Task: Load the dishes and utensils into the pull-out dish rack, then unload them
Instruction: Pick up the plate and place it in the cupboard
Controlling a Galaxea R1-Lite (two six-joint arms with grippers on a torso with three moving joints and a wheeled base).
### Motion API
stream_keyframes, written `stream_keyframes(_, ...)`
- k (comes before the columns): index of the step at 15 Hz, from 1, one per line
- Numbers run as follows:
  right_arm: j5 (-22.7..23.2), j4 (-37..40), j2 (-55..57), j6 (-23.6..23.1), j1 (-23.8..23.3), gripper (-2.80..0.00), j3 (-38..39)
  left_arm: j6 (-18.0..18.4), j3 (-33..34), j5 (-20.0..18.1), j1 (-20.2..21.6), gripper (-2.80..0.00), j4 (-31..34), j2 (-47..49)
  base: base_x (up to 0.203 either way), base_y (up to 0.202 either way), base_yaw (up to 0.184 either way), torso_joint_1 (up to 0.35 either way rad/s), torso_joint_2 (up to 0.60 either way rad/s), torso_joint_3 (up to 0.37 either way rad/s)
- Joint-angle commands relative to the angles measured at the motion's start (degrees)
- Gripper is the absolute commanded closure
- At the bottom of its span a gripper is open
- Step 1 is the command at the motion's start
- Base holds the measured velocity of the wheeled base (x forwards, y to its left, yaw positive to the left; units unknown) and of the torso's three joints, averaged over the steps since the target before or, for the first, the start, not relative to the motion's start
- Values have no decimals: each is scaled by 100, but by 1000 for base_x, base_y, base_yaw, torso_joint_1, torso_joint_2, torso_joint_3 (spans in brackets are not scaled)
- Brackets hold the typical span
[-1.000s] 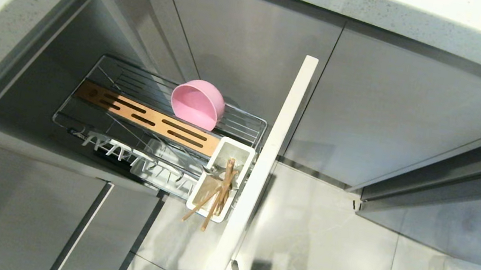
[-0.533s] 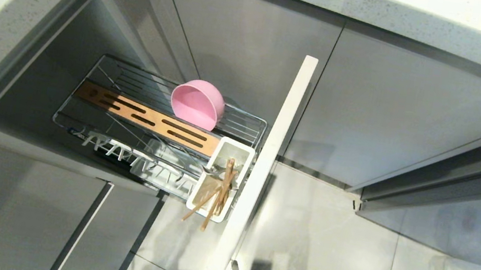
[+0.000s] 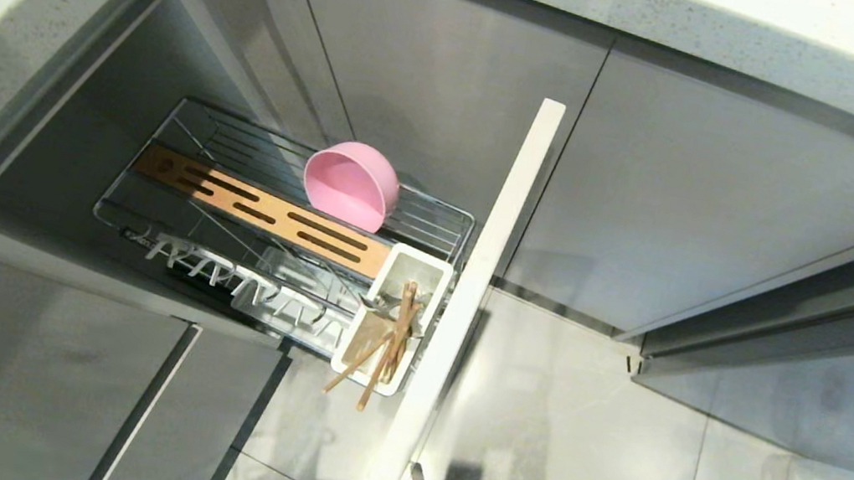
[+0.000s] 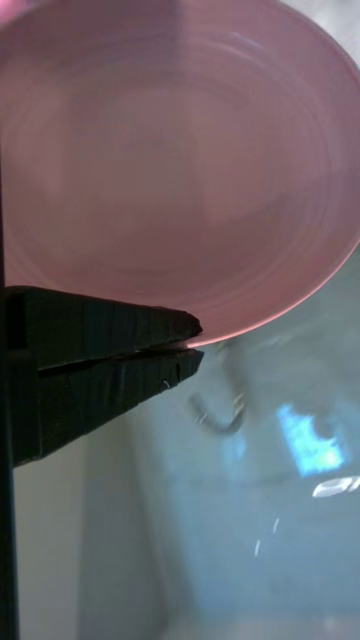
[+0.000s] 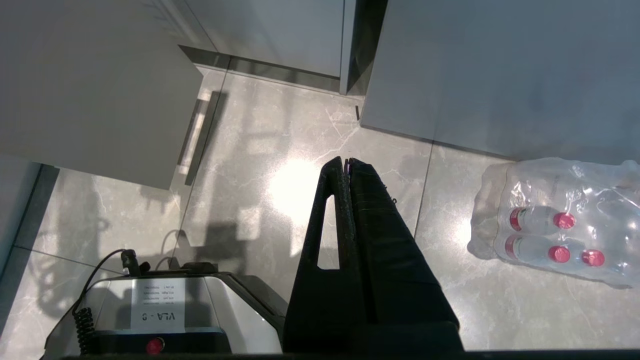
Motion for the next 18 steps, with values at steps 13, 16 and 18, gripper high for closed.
stream_keyframes(13,-1,-3,0,1,1,0,0,-1730,92,-809,-2008,0,1406,999,0,0,0,0,0,0)
stream_keyframes(16,-4,-4,0,1,1,0,0,-1819,193,-792,-2188,0,1729,1084,0,0,0,0,0,0)
stream_keyframes(18,3,1,1,1,1,0,0,-1964,257,-790,-2199,0,1733,1192,0,0,0,0,0,0)
